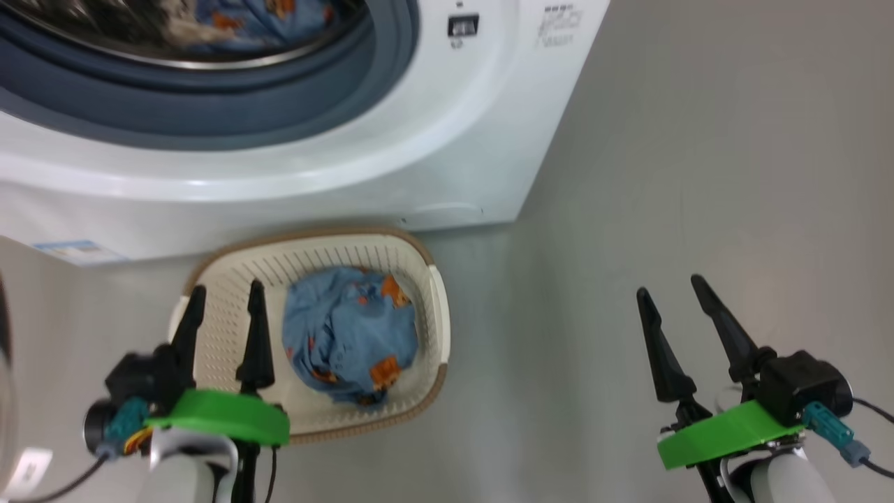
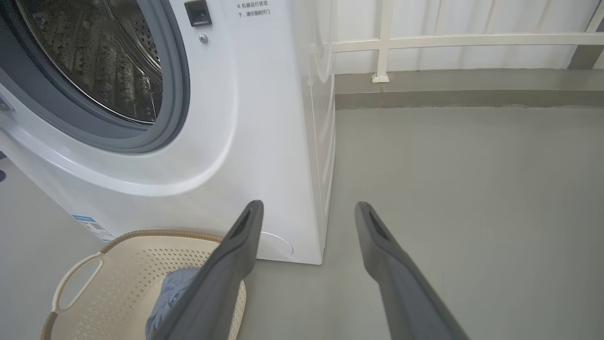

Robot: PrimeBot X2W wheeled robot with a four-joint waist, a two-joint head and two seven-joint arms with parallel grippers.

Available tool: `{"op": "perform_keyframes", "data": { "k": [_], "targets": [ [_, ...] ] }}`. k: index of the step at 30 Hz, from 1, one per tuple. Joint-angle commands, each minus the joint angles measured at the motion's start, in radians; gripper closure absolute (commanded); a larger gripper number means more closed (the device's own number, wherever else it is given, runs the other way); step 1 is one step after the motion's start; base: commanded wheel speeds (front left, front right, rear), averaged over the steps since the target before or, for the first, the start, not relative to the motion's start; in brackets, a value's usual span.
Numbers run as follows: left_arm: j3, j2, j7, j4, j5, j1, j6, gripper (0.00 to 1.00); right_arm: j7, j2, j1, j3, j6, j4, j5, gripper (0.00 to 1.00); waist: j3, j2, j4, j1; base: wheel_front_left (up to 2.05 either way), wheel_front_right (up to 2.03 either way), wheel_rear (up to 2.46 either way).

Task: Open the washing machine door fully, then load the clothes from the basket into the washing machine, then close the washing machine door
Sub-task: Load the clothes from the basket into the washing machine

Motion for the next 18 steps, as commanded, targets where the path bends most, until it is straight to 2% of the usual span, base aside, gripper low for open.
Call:
{"op": "perform_keyframes", "data": {
  "k": [1,10,18],
  "targets": [
    [0.021,0.013,-0.006,0.011,-0.003,-0.048,-0.004,0.00,-0.005,0.001,-0.024,0.028,0.002,-0.031,-0.005,0.00,0.095,0.0000,-0.033,0.0000,0.00,0.00,0.00],
    [0.006,0.014,-0.006,0.184,0.015,-0.235,-0.037,0.00,-0.005,0.001,-0.066,0.050,0.002,-0.046,0.009,0.00,0.259,0.0000,-0.060,0.0000,0.00,0.00,0.00],
    [-0.004,0.031,-0.006,0.346,0.043,-0.347,-0.057,0.00,-0.005,0.001,-0.092,0.056,0.002,-0.062,0.021,0.00,0.351,0.0000,-0.079,0.0000,0.00,0.00,0.00]
  ]
}}
